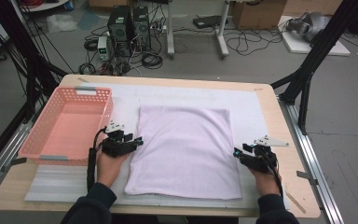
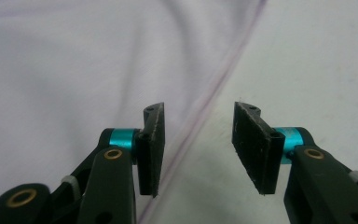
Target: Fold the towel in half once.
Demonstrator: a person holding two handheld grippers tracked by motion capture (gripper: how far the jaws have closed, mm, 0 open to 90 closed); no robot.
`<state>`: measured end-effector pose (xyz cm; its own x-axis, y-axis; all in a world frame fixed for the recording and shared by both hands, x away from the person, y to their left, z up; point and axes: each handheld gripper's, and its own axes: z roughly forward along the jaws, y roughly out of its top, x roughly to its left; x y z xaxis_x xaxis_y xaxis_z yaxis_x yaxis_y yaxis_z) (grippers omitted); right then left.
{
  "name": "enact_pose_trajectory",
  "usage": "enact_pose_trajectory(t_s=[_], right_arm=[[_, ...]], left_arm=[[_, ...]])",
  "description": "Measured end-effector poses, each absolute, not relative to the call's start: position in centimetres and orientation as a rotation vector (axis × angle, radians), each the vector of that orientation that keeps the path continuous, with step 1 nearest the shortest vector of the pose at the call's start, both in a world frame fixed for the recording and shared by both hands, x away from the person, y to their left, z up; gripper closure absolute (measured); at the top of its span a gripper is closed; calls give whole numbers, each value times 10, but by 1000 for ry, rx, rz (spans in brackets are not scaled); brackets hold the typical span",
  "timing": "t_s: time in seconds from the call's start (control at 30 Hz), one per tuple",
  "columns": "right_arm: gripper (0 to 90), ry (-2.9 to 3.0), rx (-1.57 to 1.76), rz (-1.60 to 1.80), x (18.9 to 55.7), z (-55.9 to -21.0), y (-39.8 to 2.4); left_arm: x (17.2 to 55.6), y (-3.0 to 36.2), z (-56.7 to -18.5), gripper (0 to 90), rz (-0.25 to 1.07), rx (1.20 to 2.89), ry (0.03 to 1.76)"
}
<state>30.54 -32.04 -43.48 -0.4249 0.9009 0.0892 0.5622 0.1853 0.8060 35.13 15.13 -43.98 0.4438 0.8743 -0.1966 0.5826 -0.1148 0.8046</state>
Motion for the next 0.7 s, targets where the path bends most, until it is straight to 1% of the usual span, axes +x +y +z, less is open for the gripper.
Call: enact_pose_trajectory(t_s=[0.17, 0.27, 0.3, 0.33, 0.37, 0.4, 0.43, 0.5, 0.57, 0.63, 0.67, 0.7], right_arm=[[630, 2035, 1424, 1158, 347, -437, -325], [651, 2082, 1435, 1125, 369, -443, -316], [660, 2090, 1445, 1134, 376, -445, -313], [681, 2104, 1448, 1130, 381, -448, -309], [705, 2128, 1433, 1095, 385, -450, -305], [755, 2119, 1428, 1066, 386, -450, -301], [808, 2108, 1420, 1030, 386, -448, -300], [817, 2078, 1408, 950, 386, -446, -300], [809, 2065, 1404, 910, 384, -445, -299], [714, 2053, 1386, 849, 382, -444, -297], [659, 2058, 1397, 892, 383, -443, -301], [638, 2044, 1409, 938, 384, -442, -305]], left_arm=[[389, 145, -441, 522, 423, 1787, 1279], [406, 142, -448, 554, 388, 1806, 1317], [407, 140, -450, 586, 401, 1812, 1303], [406, 137, -450, 656, 450, 1845, 1283], [405, 135, -449, 735, 481, 1880, 1262], [405, 133, -448, 855, 511, 1912, 1242], [404, 132, -447, 863, 551, 1915, 1264], [404, 133, -445, 868, 601, 1898, 1324], [405, 136, -446, 866, 579, 1874, 1350], [405, 137, -445, 845, 586, 1862, 1346], [405, 139, -445, 799, 584, 1859, 1336], [407, 141, -445, 708, 588, 1848, 1332]])
